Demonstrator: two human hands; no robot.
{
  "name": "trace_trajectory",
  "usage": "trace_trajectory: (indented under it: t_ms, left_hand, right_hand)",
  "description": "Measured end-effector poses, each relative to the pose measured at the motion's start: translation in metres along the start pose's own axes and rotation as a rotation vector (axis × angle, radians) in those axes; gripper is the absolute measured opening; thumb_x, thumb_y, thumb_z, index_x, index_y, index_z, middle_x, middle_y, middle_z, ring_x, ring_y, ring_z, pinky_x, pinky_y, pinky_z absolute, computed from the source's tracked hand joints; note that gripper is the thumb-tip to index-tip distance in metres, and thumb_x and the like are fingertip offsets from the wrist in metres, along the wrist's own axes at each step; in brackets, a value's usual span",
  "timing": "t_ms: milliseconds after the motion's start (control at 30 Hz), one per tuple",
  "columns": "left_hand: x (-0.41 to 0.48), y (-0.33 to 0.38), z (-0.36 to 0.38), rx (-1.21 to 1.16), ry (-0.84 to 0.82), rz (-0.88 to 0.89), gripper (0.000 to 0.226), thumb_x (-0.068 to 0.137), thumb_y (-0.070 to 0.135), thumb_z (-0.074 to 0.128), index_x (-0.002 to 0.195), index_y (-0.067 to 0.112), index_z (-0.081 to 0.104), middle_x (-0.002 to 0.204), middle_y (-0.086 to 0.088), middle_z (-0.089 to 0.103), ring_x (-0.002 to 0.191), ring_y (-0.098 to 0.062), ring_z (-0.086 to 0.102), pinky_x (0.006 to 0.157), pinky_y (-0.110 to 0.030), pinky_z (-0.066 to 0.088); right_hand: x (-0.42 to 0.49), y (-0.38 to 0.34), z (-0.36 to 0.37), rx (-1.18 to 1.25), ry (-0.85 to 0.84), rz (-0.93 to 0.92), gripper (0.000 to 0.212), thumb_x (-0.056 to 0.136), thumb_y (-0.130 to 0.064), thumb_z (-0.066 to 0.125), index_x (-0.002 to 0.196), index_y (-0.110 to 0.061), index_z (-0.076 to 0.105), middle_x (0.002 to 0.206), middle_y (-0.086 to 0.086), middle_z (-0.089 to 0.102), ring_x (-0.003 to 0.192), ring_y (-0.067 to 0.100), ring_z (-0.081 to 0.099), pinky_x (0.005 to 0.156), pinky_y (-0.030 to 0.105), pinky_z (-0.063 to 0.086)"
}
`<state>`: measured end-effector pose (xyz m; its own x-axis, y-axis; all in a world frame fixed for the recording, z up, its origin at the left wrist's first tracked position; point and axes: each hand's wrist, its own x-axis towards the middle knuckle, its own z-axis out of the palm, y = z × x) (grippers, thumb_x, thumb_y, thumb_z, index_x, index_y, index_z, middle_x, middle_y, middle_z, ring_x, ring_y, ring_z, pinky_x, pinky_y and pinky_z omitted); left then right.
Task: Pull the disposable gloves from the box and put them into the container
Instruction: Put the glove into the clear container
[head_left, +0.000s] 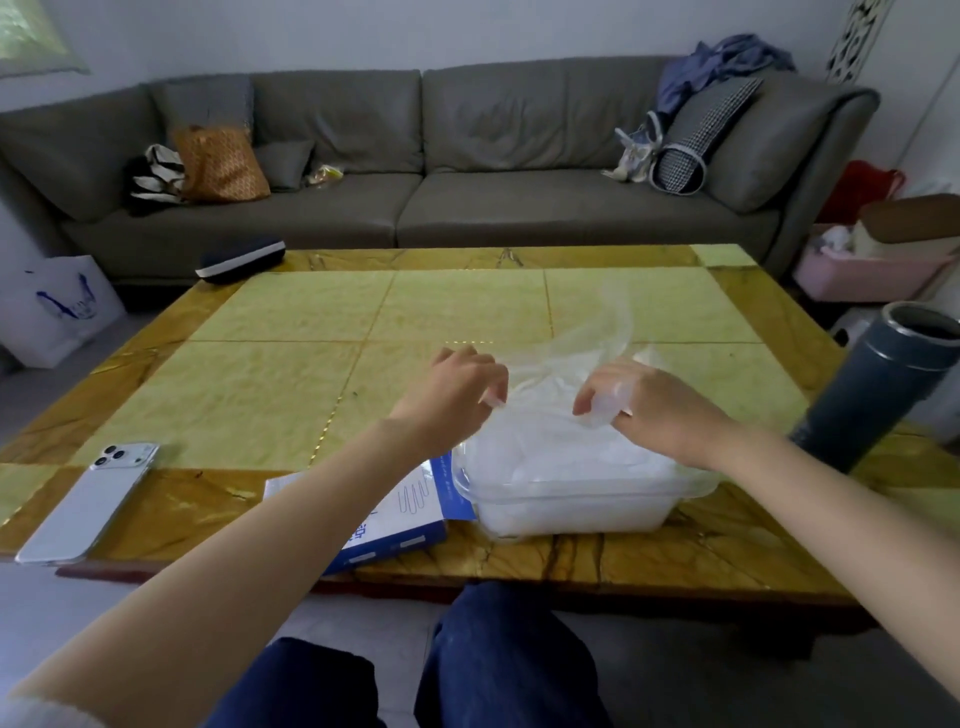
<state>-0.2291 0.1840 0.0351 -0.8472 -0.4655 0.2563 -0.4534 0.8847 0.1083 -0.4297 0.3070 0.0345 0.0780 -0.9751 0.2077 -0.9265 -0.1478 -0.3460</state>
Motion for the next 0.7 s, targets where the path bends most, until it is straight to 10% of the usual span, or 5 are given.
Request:
trace_trajectory:
  t_ms: [267, 467, 700]
  left_hand:
    - [0.016, 0.011, 0.011, 0.203, -0.375, -0.039, 0.045, 0.086, -0.008, 0.044, 0.104, 0.024, 0.069, 0.112, 0.005, 0.064, 0.105, -0.017, 0.055, 0.099, -0.024, 0.029]
    - [0.029, 0.031, 0.020, 0.028, -0.221, -0.152, 0.033, 0.093, 0.006, 0.044, 0.119, 0.018, 0.060, 0.123, -0.003, 0.057, 0.110, -0.023, 0.054, 0.086, -0.031, 0.043]
    - [0.031, 0.029, 0.070, 0.166, -0.741, -0.177, 0.062, 0.089, 0.023, 0.062, 0.141, 0.014, 0.031, 0.132, -0.012, 0.039, 0.119, -0.032, 0.043, 0.085, -0.036, 0.040]
  right_hand:
    - [-0.002, 0.006, 0.008, 0.176, -0.324, 0.167, 0.059, 0.087, 0.015, 0.029, 0.110, -0.027, 0.065, 0.110, -0.021, 0.055, 0.111, 0.000, 0.048, 0.090, 0.009, 0.032]
    - [0.010, 0.009, -0.005, 0.193, 0.009, 0.122, 0.040, 0.094, 0.006, 0.040, 0.110, -0.021, 0.066, 0.109, -0.009, 0.065, 0.095, -0.009, 0.055, 0.083, 0.000, 0.038]
    - [0.028, 0.030, 0.045, -0.169, -0.517, 0.215, 0.042, 0.086, -0.024, 0.063, 0.127, -0.025, 0.052, 0.128, -0.004, 0.046, 0.120, 0.018, 0.047, 0.096, 0.033, 0.042]
